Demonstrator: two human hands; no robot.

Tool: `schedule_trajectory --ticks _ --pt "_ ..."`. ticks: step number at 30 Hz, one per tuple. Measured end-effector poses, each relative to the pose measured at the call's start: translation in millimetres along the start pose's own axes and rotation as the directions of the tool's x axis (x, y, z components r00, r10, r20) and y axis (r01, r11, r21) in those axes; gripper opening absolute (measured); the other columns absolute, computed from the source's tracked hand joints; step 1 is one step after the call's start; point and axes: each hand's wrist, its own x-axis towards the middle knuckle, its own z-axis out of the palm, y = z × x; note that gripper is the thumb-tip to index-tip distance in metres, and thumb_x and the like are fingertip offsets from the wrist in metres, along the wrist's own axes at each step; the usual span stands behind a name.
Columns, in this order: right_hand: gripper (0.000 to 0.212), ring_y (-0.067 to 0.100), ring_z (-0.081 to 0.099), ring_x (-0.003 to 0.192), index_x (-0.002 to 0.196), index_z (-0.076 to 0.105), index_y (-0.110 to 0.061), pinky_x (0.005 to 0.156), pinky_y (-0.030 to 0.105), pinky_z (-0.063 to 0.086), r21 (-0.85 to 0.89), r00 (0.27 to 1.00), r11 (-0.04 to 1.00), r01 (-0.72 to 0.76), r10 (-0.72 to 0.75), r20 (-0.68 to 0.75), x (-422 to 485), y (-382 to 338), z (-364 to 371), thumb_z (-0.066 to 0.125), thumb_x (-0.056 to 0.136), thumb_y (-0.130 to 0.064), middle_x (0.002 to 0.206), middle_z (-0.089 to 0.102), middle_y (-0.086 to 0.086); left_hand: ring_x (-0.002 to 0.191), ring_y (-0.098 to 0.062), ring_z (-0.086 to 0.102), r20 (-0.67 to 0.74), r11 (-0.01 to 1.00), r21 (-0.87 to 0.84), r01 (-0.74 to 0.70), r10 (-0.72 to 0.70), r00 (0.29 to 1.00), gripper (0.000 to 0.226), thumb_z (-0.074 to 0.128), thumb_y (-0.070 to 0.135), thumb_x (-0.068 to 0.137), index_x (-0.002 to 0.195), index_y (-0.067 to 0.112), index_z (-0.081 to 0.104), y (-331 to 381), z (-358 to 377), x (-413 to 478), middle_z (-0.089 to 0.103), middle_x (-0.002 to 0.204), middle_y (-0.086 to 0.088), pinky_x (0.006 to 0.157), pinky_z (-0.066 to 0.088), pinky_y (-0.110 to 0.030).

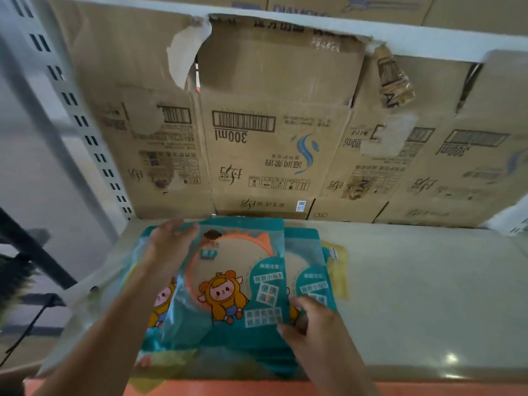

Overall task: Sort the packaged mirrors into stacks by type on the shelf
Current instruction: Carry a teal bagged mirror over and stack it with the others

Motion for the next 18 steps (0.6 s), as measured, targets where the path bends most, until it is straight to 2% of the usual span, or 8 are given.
schedule_trajectory --ticks 2,3,5,8,10,14,16,18 --pt "0.019 0.006 0.063 0.058 0.090 0.052 -0.041 0.062 0.026 0.055 0.058 0.999 0.997 -0.046 0.045 0.008 -2 0 0 0.067 0.081 -0.033 0.063 0.063 -0.003 0.098 -0.033 0.058 -0.030 0.997 -0.070 0.027 -0.029 0.999 0.031 0.059 0.049 0.079 0.087 0.018 0.059 3 2 7 0.063 0.105 -0.014 0.087 0.048 -0.044" --pt "0.019 0.007 0.063 0.059 0.089 0.050 -0.041 0.062 0.026 0.054 0.061 0.998 0.997 -0.056 0.056 0.004 -3 0 0 0.066 0.081 -0.037 0.064 0.063 -0.003 0.095 -0.030 0.056 -0.017 0.997 -0.077 0.022 -0.023 1.000 0.023 0.059 0.043 0.084 0.088 0.020 0.058 3 3 8 0.061 0.102 -0.010 0.084 0.046 -0.041" --pt "0.020 0.004 0.062 0.064 0.098 0.049 -0.039 0.061 0.019 0.051 0.037 0.998 0.997 -0.064 0.064 0.005 -5 1 1 0.062 0.083 -0.043 0.070 0.062 -0.007 0.091 -0.023 0.052 0.009 0.997 -0.083 0.003 -0.002 1.000 0.017 0.060 0.039 0.087 0.091 0.023 0.058 3 5 6 0.057 0.098 -0.003 0.080 0.041 -0.035" --pt "0.023 -0.002 0.058 0.059 0.105 0.051 -0.035 0.058 0.013 0.047 0.075 0.996 0.993 -0.087 0.087 0.005 -8 2 2 0.062 0.086 -0.037 0.064 0.057 -0.013 0.094 -0.028 0.060 0.015 0.988 -0.156 0.010 -0.007 1.000 0.018 0.069 0.041 0.076 0.083 0.025 0.064 -5 5 10 0.066 0.099 -0.008 0.086 0.051 -0.043" --pt "0.022 -0.004 0.054 0.055 0.105 0.053 -0.033 0.054 0.009 0.040 0.081 0.994 0.991 -0.104 0.105 -0.009 -9 4 0 0.064 0.086 -0.031 0.057 0.053 -0.013 0.091 -0.025 0.062 0.028 0.987 -0.160 0.012 -0.008 1.000 0.012 0.071 0.026 0.082 0.091 0.022 0.066 -9 4 12 0.067 0.103 -0.009 0.084 0.051 -0.039" --pt "0.024 -0.004 0.058 0.068 0.108 0.056 -0.029 0.056 0.008 0.041 0.116 0.982 0.976 -0.184 0.187 -0.015 -12 10 -10 0.065 0.086 -0.030 0.071 0.061 -0.013 0.073 -0.009 0.058 0.103 0.984 -0.178 -0.033 0.052 0.993 0.026 0.065 0.012 0.087 0.111 0.021 0.062 -9 10 10 0.064 0.098 -0.003 0.060 0.048 -0.022" --pt "0.023 -0.001 0.057 0.065 0.107 0.061 -0.028 0.052 0.008 0.040 0.116 0.974 0.968 -0.221 0.225 -0.023 -14 14 -14 0.066 0.084 -0.030 0.070 0.061 -0.011 0.077 -0.004 0.059 0.115 0.974 -0.217 -0.062 0.089 0.989 0.033 0.063 0.008 0.088 0.120 0.017 0.061 -8 13 9 0.064 0.094 0.002 0.058 0.049 -0.016" --pt "0.018 0.003 0.057 0.056 0.100 0.066 -0.023 0.051 0.011 0.039 0.140 0.968 0.960 -0.244 0.249 -0.021 -16 19 -16 0.068 0.082 -0.028 0.063 0.060 -0.007 0.077 -0.004 0.061 0.101 0.965 -0.247 -0.087 0.115 0.988 0.036 0.063 0.007 0.088 0.122 0.018 0.061 -6 16 5 0.065 0.090 0.006 0.059 0.049 -0.016"
